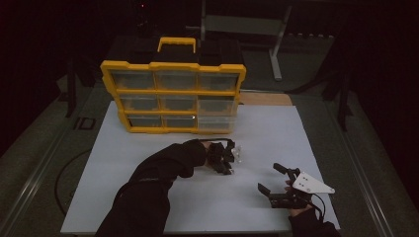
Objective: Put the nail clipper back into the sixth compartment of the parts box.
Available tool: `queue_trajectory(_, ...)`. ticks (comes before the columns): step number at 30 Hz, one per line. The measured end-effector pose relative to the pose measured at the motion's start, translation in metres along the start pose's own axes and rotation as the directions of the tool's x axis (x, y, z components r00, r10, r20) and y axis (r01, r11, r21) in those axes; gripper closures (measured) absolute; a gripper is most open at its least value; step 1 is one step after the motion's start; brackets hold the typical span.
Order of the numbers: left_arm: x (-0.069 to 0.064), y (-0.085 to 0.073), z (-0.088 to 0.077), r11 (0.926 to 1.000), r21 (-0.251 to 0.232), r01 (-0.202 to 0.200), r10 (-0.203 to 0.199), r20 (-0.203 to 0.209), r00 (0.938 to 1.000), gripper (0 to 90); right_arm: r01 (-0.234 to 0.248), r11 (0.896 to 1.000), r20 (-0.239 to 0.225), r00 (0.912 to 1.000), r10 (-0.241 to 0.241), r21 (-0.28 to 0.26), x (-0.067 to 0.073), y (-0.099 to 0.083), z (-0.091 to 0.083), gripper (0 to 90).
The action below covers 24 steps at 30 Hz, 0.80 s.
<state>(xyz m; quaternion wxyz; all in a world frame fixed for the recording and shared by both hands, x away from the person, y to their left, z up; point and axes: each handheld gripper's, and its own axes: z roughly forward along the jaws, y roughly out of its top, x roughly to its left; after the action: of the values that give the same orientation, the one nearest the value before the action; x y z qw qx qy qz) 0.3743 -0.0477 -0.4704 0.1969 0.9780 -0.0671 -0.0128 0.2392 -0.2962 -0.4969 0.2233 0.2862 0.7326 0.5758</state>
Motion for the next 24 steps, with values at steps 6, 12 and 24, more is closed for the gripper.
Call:
queue_trajectory(6, -0.004, 0.0, -0.011, 0.9985, 0.004, 0.054, -0.054, 0.009, 0.9985, 78.2, 0.002, 1.0, 0.003, 1.0, -0.002, 0.001, 0.0, 0.0, 0.0, 9.2)
queue_trajectory(12, -0.008, -0.004, -0.031, 0.994, -0.004, 0.109, -0.109, 0.021, 0.9938, 78.2, 0.0, 1.0, 0.008, 1.0, 0.0, -0.002, 0.0, 0.0, 0.0, 9.2)
queue_trajectory(24, -0.015, -0.011, -0.076, 0.9807, -0.115, 0.158, -0.154, 0.047, 0.987, 78.2, 0.002, 1.0, 0.009, 1.0, -0.002, 0.005, 0.0, 0.0, 0.001, 9.2)
